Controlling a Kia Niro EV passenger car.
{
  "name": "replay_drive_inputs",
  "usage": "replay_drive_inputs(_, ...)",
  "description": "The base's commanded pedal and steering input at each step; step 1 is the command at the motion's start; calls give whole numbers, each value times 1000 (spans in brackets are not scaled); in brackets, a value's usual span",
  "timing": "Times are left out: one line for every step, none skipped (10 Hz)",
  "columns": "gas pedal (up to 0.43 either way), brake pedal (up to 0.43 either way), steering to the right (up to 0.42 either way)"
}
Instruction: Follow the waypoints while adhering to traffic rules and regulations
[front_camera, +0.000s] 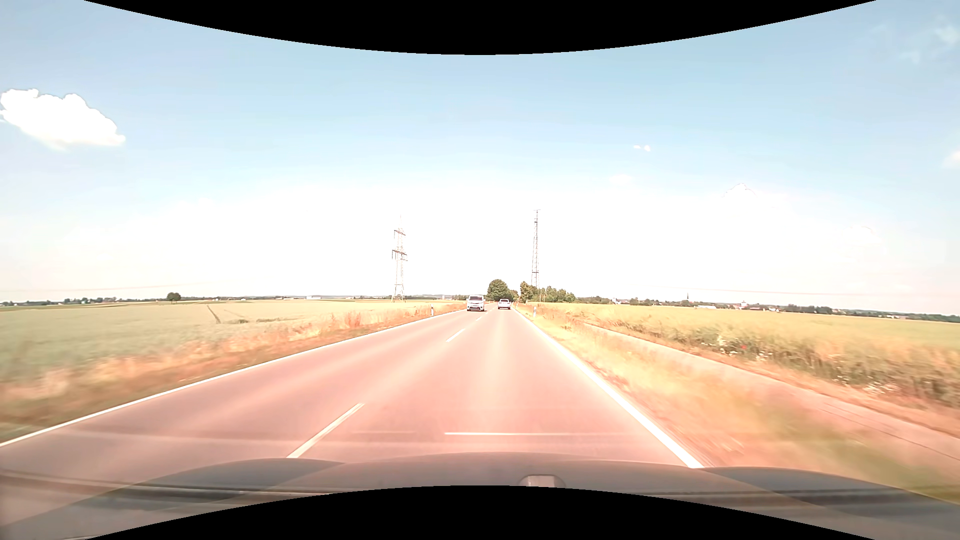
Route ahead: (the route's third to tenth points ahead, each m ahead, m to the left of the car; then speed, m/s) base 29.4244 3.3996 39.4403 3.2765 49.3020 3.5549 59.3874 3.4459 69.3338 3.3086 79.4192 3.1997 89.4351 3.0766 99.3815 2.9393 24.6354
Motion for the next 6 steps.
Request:
replay_drive_inputs(240, 0, 0)
replay_drive_inputs(240, 0, -1)
replay_drive_inputs(240, 0, 0)
replay_drive_inputs(240, 0, -1)
replay_drive_inputs(240, 0, -1)
replay_drive_inputs(240, 0, 0)
